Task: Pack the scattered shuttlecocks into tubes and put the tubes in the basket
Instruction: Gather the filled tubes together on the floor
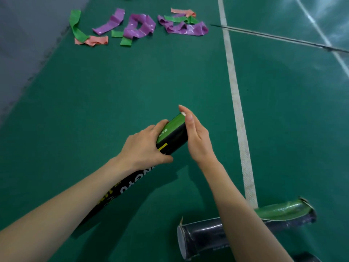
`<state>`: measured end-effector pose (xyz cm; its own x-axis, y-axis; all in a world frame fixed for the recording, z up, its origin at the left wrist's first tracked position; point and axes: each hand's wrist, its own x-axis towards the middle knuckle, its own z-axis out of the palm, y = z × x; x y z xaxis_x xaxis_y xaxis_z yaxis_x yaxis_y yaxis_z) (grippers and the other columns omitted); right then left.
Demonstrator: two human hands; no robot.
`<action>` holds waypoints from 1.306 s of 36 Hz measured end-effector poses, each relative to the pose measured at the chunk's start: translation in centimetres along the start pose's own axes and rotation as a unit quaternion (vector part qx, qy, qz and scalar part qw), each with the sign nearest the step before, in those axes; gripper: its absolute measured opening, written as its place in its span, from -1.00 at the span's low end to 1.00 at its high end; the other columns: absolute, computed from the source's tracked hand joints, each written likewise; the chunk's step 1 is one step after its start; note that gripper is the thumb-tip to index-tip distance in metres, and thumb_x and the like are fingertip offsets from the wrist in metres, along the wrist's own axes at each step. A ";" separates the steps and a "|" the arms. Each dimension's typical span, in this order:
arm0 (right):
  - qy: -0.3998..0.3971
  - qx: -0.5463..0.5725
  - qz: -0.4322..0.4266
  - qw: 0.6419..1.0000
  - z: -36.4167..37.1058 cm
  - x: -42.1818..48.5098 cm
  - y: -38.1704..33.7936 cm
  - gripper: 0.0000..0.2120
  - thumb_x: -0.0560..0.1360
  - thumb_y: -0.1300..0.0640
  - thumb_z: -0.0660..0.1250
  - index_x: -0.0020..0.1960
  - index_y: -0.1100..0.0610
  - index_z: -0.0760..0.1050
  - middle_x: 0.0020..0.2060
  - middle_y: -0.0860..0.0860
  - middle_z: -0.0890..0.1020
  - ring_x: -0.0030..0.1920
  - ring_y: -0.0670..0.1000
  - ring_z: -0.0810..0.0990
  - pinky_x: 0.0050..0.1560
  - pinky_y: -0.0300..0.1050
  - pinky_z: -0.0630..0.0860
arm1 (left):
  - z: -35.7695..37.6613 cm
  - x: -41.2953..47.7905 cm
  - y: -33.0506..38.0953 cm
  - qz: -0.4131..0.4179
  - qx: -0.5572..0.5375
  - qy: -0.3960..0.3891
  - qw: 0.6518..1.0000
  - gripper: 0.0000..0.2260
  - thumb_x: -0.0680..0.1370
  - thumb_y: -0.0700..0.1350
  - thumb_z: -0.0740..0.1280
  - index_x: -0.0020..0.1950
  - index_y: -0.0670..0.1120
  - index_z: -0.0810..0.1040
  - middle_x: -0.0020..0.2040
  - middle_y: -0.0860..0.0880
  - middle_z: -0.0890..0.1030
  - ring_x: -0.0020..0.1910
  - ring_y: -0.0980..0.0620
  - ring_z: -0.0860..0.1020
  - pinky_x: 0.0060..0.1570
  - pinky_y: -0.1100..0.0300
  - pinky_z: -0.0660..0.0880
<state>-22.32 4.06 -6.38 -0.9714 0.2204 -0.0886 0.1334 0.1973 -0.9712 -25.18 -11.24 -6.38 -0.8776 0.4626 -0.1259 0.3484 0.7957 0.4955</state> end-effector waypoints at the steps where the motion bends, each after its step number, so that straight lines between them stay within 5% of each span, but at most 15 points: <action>1: 0.015 -0.008 -0.001 1.000 0.0 -0.1 0.1 -0.67 0.62 -0.14 0.03 0.29 -0.20 0.46 0.03 -0.40 0.52 0.08 -0.38 0.47 0.05 -0.55 0.32 | 0.0 0.0 0.2 0.002 0.005 0.001 1.000 -0.18 0.29 0.17 0.45 0.46 0.15 0.14 0.14 0.09 0.52 0.01 0.00 0.52 -0.12 0.14 0.41; 7: 0.086 -0.056 0.008 0.995 -0.3 -0.6 0.5 -0.67 0.65 -0.04 0.03 0.27 -0.06 0.50 0.08 -0.21 0.57 0.10 -0.19 0.50 0.04 -0.49 0.34 | 0.9 0.1 1.8 0.005 0.055 -0.011 0.998 -0.11 0.27 0.20 0.45 0.50 0.15 0.08 0.19 0.07 0.50 0.10 -0.04 0.53 -0.01 0.10 0.46; 12: 0.124 -0.058 0.051 0.989 -1.9 -0.9 1.6 -0.65 0.66 -0.01 0.03 0.24 0.01 0.53 0.08 -0.15 0.59 0.08 -0.16 0.49 -0.04 -0.50 0.31 | 2.3 0.9 3.6 0.034 0.127 -0.017 0.991 -0.09 0.32 0.20 0.43 0.53 0.13 0.01 0.14 0.01 0.48 0.09 -0.06 0.53 -0.13 0.12 0.42; 17: 0.300 -0.008 0.059 0.952 -4.3 -2.6 3.3 -0.73 0.62 -0.01 0.17 -0.01 0.04 0.63 -0.15 -0.18 0.65 -0.09 -0.20 0.56 -0.02 -0.38 0.43 | 4.7 1.7 6.7 0.118 0.150 -0.015 0.982 -0.13 0.36 0.19 0.38 0.54 0.13 -0.02 0.16 0.01 0.44 0.15 -0.04 0.48 -0.19 0.11 0.39; 23: 0.388 0.020 0.088 0.917 -10.0 -1.8 3.9 -0.74 0.58 0.00 0.24 -0.20 -0.03 0.64 -0.35 -0.18 0.61 -0.25 -0.18 0.53 -0.10 -0.22 0.48 | 7.7 4.3 11.5 0.159 0.106 -0.035 0.981 -0.11 0.34 0.20 0.40 0.55 0.13 0.00 0.14 0.01 0.45 0.18 -0.04 0.47 -0.14 0.09 0.41; 28: 0.407 -0.011 0.132 0.904 -14.4 -1.9 3.9 -0.71 0.58 -0.07 0.21 -0.15 -0.03 0.66 -0.32 -0.18 0.63 -0.22 -0.16 0.55 -0.02 -0.14 0.51 | 9.2 6.6 15.4 0.196 0.095 -0.065 0.974 -0.11 0.33 0.20 0.43 0.54 0.11 0.03 0.13 -0.02 0.47 0.16 -0.07 0.49 -0.11 0.05 0.45; 36: 0.502 0.026 0.142 0.853 -18.6 -6.9 4.7 -0.68 0.62 -0.05 0.16 -0.10 0.00 0.65 -0.39 -0.05 0.55 -0.38 -0.11 0.45 -0.31 -0.21 0.43 | 11.8 6.0 20.8 0.306 0.118 -0.130 0.936 -0.15 0.38 0.16 0.38 0.55 0.07 0.02 0.17 -0.01 0.44 0.20 -0.04 0.44 -0.17 0.06 0.41; 47: 0.556 0.137 0.199 0.795 -24.7 -16.3 4.1 -0.71 0.59 -0.10 0.19 -0.05 -0.05 0.66 -0.25 -0.05 0.59 -0.22 -0.04 0.51 -0.12 -0.09 0.49 | 14.6 1.5 28.2 0.409 0.104 -0.178 0.889 -0.18 0.46 0.19 0.33 0.55 0.15 -0.11 0.10 -0.07 0.36 0.04 -0.04 0.40 -0.20 0.14 0.34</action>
<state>-1.11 24.91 -3.43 -0.0685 0.9522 -0.2976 0.1911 -0.2803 -0.9407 -11.86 17.60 -5.16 -0.1545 0.9849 -0.0785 0.9077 0.1728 0.3823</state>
